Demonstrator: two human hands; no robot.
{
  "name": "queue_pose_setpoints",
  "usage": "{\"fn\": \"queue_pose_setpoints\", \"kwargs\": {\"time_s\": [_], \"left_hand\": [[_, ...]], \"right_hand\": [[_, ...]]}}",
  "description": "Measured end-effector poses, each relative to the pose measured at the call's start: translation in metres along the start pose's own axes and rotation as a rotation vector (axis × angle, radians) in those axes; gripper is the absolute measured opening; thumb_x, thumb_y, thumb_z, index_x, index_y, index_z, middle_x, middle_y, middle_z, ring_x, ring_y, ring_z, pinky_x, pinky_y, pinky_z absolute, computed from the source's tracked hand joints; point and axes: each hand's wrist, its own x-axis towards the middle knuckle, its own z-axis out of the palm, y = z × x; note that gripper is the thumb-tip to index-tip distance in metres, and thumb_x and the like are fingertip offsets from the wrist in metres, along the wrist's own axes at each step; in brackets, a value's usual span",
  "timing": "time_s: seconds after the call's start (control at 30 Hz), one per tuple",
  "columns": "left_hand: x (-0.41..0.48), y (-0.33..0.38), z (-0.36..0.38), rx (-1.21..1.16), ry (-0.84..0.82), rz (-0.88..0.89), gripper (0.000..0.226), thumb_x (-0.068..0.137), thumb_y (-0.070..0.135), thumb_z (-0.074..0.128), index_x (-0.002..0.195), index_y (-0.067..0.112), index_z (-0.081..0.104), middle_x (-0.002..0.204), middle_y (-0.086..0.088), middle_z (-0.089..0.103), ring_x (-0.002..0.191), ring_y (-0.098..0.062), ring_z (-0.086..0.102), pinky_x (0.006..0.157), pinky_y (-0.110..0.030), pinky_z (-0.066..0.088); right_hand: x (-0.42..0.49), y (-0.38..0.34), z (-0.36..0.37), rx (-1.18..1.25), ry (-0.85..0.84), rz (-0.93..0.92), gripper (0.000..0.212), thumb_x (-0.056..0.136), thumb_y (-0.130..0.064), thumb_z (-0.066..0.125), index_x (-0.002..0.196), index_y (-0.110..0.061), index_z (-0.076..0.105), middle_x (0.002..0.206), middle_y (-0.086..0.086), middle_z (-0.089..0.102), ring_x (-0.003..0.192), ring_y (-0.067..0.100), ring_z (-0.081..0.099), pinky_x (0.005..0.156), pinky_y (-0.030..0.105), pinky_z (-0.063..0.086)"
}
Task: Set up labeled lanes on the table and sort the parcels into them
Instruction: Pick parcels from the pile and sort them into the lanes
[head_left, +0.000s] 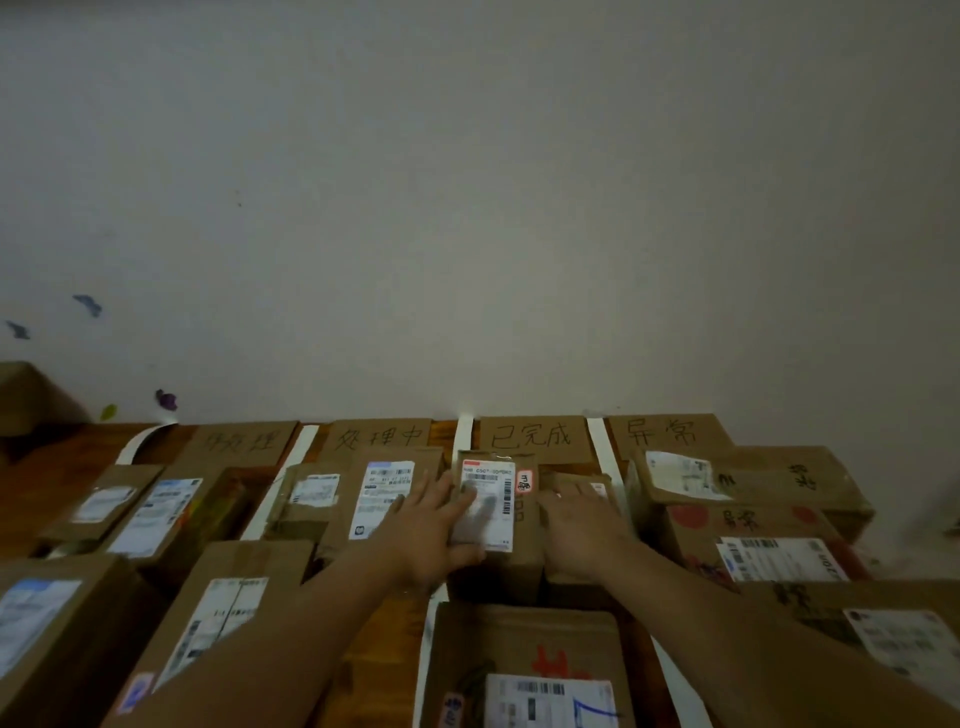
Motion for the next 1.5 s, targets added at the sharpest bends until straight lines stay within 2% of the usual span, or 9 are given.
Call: {"fn": "queue_pose_setpoints", "kwargs": {"time_s": [0.17, 0.27, 0.47, 0.63, 0.83, 0.97, 1.07, 1.2, 1.5], "left_hand": [[-0.056, -0.06, -0.031, -0.003, 0.075, -0.113, 0.078, 0.084, 0.069, 0.037, 0.148, 0.041, 0.001, 0.158, 0.002, -0.012, 0.143, -0.024, -0.018, 0.114, -0.052, -0.003], [-0.11, -0.121, -0.039, 0.015, 0.093, -0.188, 0.08, 0.085, 0.07, 0.036, 0.149, 0.037, 0.002, 0.158, 0.001, -0.011, 0.143, -0.024, -0.019, 0.117, -0.05, -0.001], [-0.234, -0.26, -0.046, -0.059, 0.187, -0.399, 0.079, 0.088, 0.063, 0.043, 0.151, 0.029, 0.009, 0.159, -0.004, -0.003, 0.145, -0.025, -0.008, 0.116, -0.042, 0.003], [-0.331, -0.355, -0.059, -0.117, 0.184, -0.522, 0.075, 0.091, 0.058, 0.042, 0.15, 0.025, 0.01, 0.159, -0.004, 0.002, 0.145, -0.022, -0.009, 0.116, -0.038, -0.005], [-0.418, -0.456, -0.07, -0.327, 0.231, -0.727, 0.078, 0.085, 0.064, 0.047, 0.148, 0.039, 0.009, 0.159, 0.002, -0.003, 0.144, -0.027, -0.01, 0.115, -0.045, 0.005], [-0.448, -0.527, -0.068, -0.38, 0.253, -0.779, 0.079, 0.084, 0.064, 0.048, 0.148, 0.041, 0.007, 0.159, 0.004, -0.005, 0.144, -0.026, -0.011, 0.115, -0.047, 0.005], [-0.46, -0.585, -0.066, -0.37, 0.259, -0.831, 0.08, 0.083, 0.065, 0.049, 0.147, 0.043, 0.006, 0.159, 0.005, -0.006, 0.144, -0.026, -0.011, 0.115, -0.048, 0.005], [-0.465, -0.664, -0.077, -0.384, 0.279, -0.887, 0.081, 0.082, 0.065, 0.05, 0.147, 0.043, 0.007, 0.159, 0.003, -0.004, 0.144, -0.027, -0.009, 0.115, -0.05, 0.006], [-0.492, -0.815, -0.09, -0.39, 0.284, -0.924, 0.08, 0.085, 0.06, 0.05, 0.148, 0.038, 0.006, 0.159, 0.0, -0.003, 0.144, -0.028, -0.008, 0.115, -0.05, 0.004]], "right_hand": [[0.004, -0.083, -0.018, 0.019, 0.042, -0.119, 0.05, 0.091, -0.038, 0.052, 0.139, -0.027, 0.042, 0.147, 0.001, 0.038, 0.133, 0.022, 0.032, 0.109, 0.043, 0.027], [0.009, -0.15, -0.019, -0.025, 0.03, -0.217, 0.047, 0.091, -0.037, 0.052, 0.136, -0.026, 0.044, 0.141, 0.003, 0.043, 0.127, 0.024, 0.039, 0.105, 0.042, 0.036], [0.026, -0.302, -0.008, -0.119, -0.056, -0.325, 0.046, 0.092, -0.032, 0.048, 0.137, -0.023, 0.044, 0.14, 0.008, 0.044, 0.122, 0.03, 0.045, 0.097, 0.039, 0.042], [0.033, -0.421, 0.009, -0.1, -0.069, -0.39, 0.046, 0.092, -0.042, 0.045, 0.134, -0.022, 0.046, 0.133, 0.009, 0.047, 0.118, 0.03, 0.046, 0.094, 0.041, 0.044], [0.052, -0.544, 0.027, -0.123, -0.09, -0.468, 0.051, 0.093, -0.043, 0.044, 0.14, -0.024, 0.042, 0.142, 0.006, 0.043, 0.122, 0.027, 0.046, 0.094, 0.038, 0.043], [0.081, -0.619, 0.035, -0.165, -0.06, -0.559, 0.045, 0.093, -0.048, 0.045, 0.129, -0.022, 0.051, 0.129, 0.007, 0.05, 0.111, 0.026, 0.051, 0.089, 0.039, 0.046], [0.113, -0.675, 0.045, -0.122, -0.081, -0.584, 0.048, 0.092, -0.047, 0.048, 0.134, -0.024, 0.045, 0.131, 0.005, 0.047, 0.114, 0.026, 0.049, 0.086, 0.036, 0.044], [0.161, -0.749, 0.058, -0.089, -0.123, -0.615, 0.055, 0.092, -0.049, 0.048, 0.14, -0.024, 0.04, 0.137, 0.007, 0.043, 0.125, 0.029, 0.042, 0.1, 0.042, 0.04], [0.237, -0.893, 0.085, -0.049, -0.188, -0.558, 0.055, 0.093, -0.048, 0.05, 0.142, -0.026, 0.039, 0.145, 0.004, 0.038, 0.13, 0.025, 0.04, 0.105, 0.036, 0.036]]}}
